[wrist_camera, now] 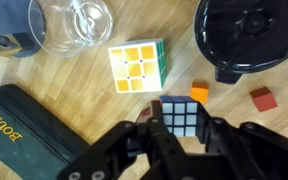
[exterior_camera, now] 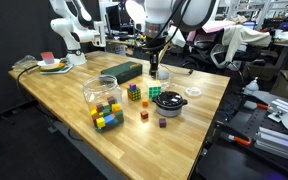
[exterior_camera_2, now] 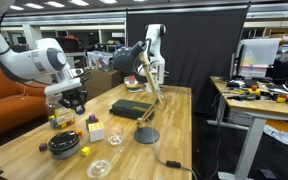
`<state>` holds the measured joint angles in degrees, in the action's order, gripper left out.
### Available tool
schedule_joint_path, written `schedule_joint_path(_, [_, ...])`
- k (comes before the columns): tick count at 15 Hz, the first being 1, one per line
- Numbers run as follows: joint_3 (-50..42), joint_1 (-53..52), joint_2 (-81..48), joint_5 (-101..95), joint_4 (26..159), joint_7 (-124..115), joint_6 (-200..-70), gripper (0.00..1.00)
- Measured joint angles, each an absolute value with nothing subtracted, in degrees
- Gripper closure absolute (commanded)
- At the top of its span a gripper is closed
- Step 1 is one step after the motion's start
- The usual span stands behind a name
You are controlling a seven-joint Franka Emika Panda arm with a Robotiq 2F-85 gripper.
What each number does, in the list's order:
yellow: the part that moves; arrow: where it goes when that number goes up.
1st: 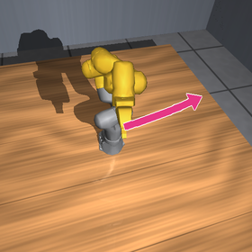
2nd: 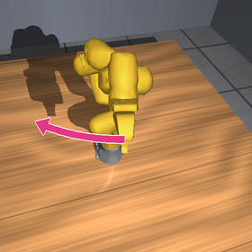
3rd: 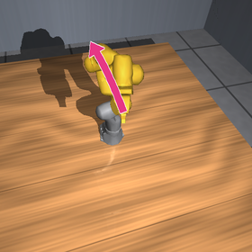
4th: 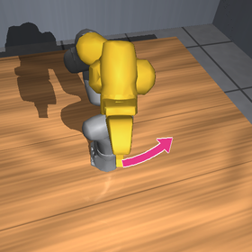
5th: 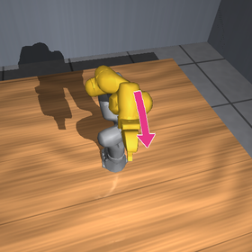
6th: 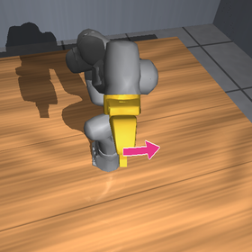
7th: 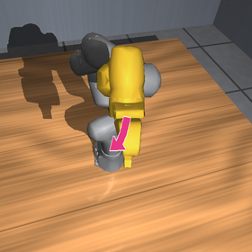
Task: Pick up the small square box and put them on top of the big square box
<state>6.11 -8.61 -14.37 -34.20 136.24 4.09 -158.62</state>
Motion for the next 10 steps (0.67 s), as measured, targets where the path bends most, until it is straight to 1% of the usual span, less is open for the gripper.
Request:
schedule_joint_path(1, [5.3,-9.0,-16.8,-35.6,133.8,2.3,-158.2,0.92])
schedule_joint_path(2, [4.5,-9.4,-19.1,-36.5,131.6,0.8,-157.5,0.67])
schedule_joint_path(4, [3.3,-10.1,-22.9,-36.9,128.3,-1.1,-156.8,0.67])
schedule_joint_path(7, [3.1,-10.5,-24.1,-36.9,127.0,-1.6,-156.7,0.67])
schedule_joint_path(8, [3.1,-10.5,-24.1,-36.9,126.9,-1.6,-156.6,0.92])
schedule_joint_path(10, [3.1,-10.6,-24.2,-36.7,126.9,-1.6,-156.5,0.92])
